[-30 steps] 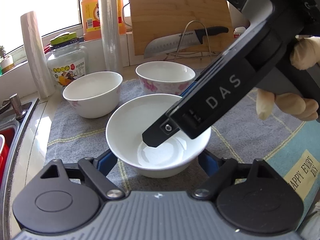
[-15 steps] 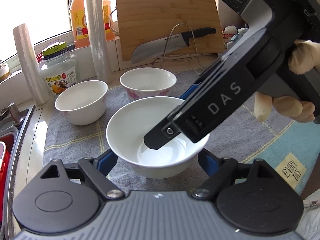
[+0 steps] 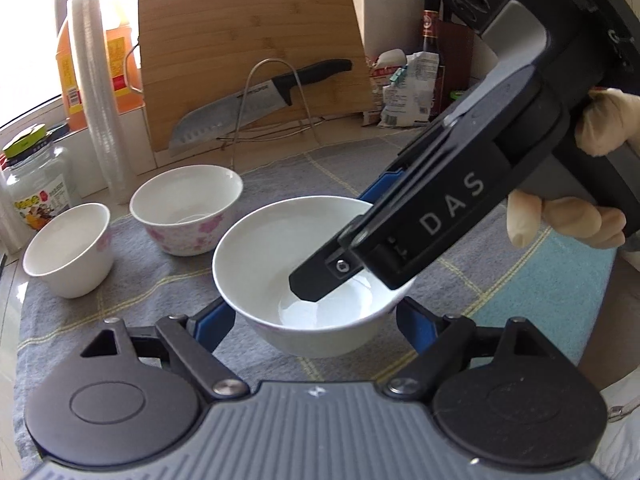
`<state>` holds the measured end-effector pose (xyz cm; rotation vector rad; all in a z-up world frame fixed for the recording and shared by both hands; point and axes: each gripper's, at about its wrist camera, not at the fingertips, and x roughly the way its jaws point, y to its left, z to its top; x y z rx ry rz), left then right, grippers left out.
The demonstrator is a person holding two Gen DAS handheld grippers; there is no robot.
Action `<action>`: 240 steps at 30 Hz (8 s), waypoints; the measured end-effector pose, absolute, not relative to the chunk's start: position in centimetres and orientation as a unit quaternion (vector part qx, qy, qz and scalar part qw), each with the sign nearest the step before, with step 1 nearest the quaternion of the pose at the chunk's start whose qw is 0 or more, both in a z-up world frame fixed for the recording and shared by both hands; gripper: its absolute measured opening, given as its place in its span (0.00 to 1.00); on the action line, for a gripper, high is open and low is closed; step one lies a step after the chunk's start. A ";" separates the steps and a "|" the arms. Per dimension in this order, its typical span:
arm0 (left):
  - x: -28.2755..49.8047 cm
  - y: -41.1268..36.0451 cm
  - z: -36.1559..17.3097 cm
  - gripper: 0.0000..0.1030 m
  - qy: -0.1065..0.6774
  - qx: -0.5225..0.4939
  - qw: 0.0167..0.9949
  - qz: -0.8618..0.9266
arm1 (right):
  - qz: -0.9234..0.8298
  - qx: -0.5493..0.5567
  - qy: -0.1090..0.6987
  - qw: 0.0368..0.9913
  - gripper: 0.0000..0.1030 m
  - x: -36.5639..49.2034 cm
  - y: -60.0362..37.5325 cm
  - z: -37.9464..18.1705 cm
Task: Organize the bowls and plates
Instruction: 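Lift the bowl with both tools and carry it toward the plate stack, then lower the bowl onto the towel by the plates and open both tools, then move both tools to the next flowered bowl and close them on its rim, then lift the bowl with both tools and carry it over the placed bowl, then lower the held bowl into the placed bowl with both tools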
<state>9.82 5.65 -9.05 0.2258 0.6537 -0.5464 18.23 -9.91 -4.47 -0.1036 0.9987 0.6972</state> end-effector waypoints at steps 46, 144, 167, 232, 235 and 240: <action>10.6 -0.7 -10.8 0.98 0.329 0.098 0.875 -0.341 | 0.255 -0.031 0.490 0.833 0.97 16.3 -17.9 -6.5; 23.2 8.2 -10.9 0.84 0.309 0.074 0.938 -0.140 | 0.357 -0.064 0.460 0.811 0.69 35.2 -5.2 -7.6; 20.3 7.5 -9.1 0.84 0.320 0.081 0.931 -0.159 | 0.367 -0.043 0.473 0.800 0.69 32.8 -6.5 -5.5; 9.1 -1.1 -5.0 0.84 0.320 0.098 0.898 -0.286 | 0.301 -0.003 0.460 0.835 0.70 17.5 -17.7 -0.8; 9.2 -1.6 -5.2 0.84 0.321 0.102 0.894 -0.295 | 0.291 0.000 0.463 0.837 0.70 17.3 -18.2 -0.9; 9.5 -2.2 -6.1 0.84 0.333 0.103 0.886 -0.305 | 0.278 0.003 0.472 0.837 0.70 17.2 -18.8 -1.8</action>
